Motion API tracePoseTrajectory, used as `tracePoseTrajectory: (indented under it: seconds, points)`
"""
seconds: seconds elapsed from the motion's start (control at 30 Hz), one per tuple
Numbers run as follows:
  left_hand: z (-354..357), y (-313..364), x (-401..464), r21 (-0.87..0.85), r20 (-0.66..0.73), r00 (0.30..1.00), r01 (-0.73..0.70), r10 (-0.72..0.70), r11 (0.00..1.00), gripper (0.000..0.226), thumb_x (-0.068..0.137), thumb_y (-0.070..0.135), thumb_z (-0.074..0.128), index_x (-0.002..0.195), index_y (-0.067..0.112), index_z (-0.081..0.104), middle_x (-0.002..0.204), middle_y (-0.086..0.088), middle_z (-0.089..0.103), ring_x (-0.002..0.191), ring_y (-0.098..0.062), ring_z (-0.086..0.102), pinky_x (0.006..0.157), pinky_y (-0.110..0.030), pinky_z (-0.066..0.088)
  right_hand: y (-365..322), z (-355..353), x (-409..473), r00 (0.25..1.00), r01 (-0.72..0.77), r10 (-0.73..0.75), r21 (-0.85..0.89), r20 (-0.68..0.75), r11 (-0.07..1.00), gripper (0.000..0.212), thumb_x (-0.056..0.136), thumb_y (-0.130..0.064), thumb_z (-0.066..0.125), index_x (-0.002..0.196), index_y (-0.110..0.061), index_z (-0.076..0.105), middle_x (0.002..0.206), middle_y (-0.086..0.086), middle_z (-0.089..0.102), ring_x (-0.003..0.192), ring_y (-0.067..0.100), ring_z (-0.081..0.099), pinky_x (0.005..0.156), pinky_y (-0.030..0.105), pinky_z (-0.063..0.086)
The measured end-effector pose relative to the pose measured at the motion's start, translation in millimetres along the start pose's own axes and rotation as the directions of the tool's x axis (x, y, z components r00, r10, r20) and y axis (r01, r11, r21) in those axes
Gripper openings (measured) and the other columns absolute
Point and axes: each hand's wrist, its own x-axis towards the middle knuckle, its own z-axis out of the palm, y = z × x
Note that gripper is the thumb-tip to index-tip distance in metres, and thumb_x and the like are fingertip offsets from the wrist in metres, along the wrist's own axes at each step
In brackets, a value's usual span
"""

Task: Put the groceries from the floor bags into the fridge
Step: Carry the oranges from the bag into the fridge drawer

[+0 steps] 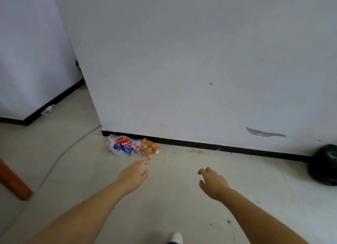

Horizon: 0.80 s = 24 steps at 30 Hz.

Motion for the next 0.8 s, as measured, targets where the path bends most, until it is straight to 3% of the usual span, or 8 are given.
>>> tracePoseTrajectory:
  seconds: [0.3, 0.5, 0.8]
  points:
    - [-48, -19, 166, -0.099, -0.017, 0.997, 0.078, -0.080, 0.992, 0.035, 0.096, 0.028, 0.045, 0.129, 0.015, 0.048, 0.120, -0.008, 0.056, 0.108, -0.025, 0.056, 0.090, -0.034, 0.042, -33, -62, 204, 0.983, 0.163, -0.156, -0.068, 0.102, 0.984, 0.042, 0.098, -0.030, 0.039, 0.138, -0.019, 0.038, 0.138, 0.006, 0.042, 0.115, 0.025, 0.053, 0.092, 0.037, 0.045]
    - [-72, -66, 270, -0.074, 0.016, 0.994, 0.110, -0.109, 0.991, 0.033, 0.097, 0.028, 0.044, 0.125, 0.010, 0.049, 0.115, -0.010, 0.059, 0.102, -0.027, 0.059, 0.087, -0.035, 0.043, -76, -78, 319, 0.970, 0.213, -0.203, -0.068, 0.131, 0.975, 0.042, 0.098, -0.029, 0.039, 0.139, -0.019, 0.037, 0.140, 0.006, 0.041, 0.120, 0.026, 0.050, 0.092, 0.039, 0.043]
    - [-105, -172, 493, 0.036, 0.172, 0.982, -0.088, 0.080, 0.996, 0.033, 0.095, 0.038, 0.045, 0.121, 0.019, 0.049, 0.116, -0.003, 0.058, 0.106, -0.023, 0.059, 0.087, -0.036, 0.048, -132, -65, 520, 0.989, -0.039, 0.022, 0.118, 0.144, 0.992, 0.041, 0.096, -0.028, 0.042, 0.136, -0.021, 0.040, 0.137, 0.004, 0.044, 0.118, 0.025, 0.052, 0.095, 0.036, 0.047]
